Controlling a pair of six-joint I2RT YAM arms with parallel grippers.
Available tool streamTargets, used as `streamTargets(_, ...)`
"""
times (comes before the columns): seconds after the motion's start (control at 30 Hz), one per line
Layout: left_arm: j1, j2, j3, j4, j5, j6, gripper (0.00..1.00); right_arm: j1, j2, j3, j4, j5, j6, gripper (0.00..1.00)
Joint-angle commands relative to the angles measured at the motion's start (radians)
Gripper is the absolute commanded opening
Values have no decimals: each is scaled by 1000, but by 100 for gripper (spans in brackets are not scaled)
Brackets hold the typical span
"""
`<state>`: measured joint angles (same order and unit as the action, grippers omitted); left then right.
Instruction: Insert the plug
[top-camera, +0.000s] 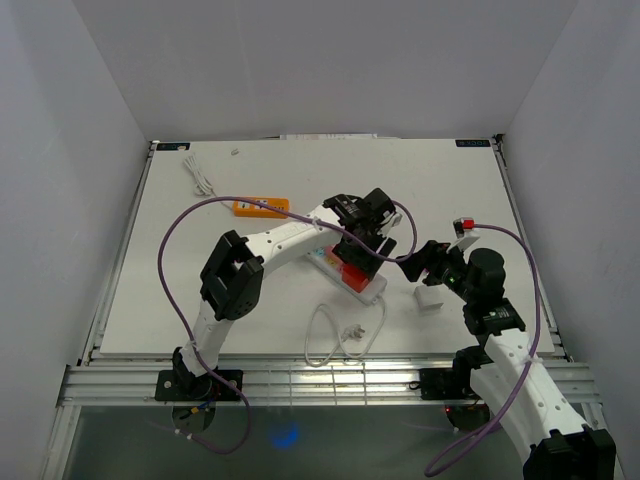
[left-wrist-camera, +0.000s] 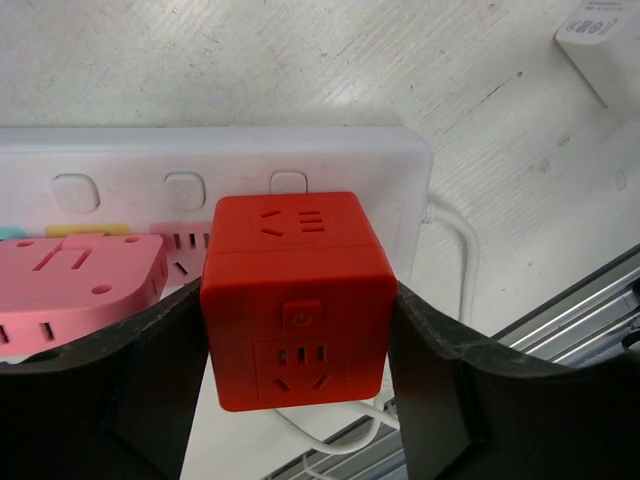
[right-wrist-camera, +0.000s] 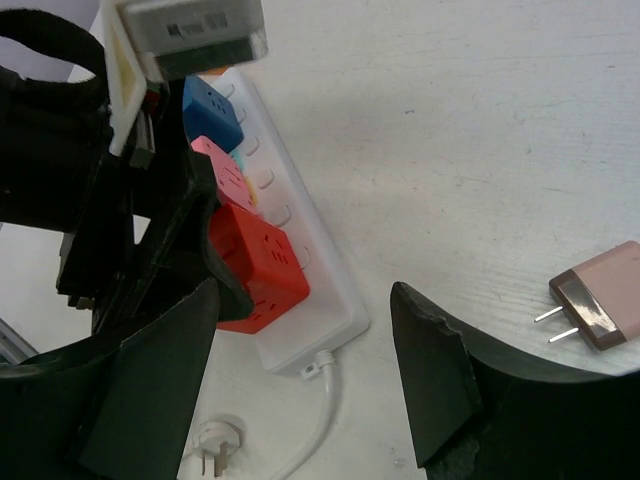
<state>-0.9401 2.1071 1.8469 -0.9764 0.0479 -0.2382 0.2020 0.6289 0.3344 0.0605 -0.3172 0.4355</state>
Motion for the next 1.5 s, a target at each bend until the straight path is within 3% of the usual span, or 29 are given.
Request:
streamTargets(0.0,-3,-67,109,-14,-33,17,81,-7,6,9,47,-11,-17,75)
streamTargets(0.07,-2,-64,129,-25,-34,20,91,-7,12,12,55,-14,-15,75)
streamTargets(0.2,1,-67,140,-35,-33,19,98,-7,32,18,65,-28,-14,76)
streamTargets(0.4,4,-116,124,-22,-28,2,98,-7,37,5,70,-69,-40,78)
streamTargets(0.47,15,-151,104,-5,-22,-6,98,-7,66,18,75,-159,-66,78)
streamTargets(0.6,82,-303,-40,85,3,-59,93,-7,120,49,56,-241,-96,70)
streamTargets(0.7,179,-489,-298,272,90,-108,93,-6,91,14,117,-258,-66,64)
streamTargets(0.8,241,-669,-437,390,191,-136,93,2,113,2,157,-304,-47,60)
streamTargets(0.93,265,-783,-486,415,133,-160,93,49,204,55,190,-349,-47,45)
streamTargets(1.17,366,-871,-529,403,79,-207,94,177,320,155,185,-286,-50,36)
streamTargets(1.47,477,-907,-580,387,138,-207,95,263,413,310,117,-232,-95,30)
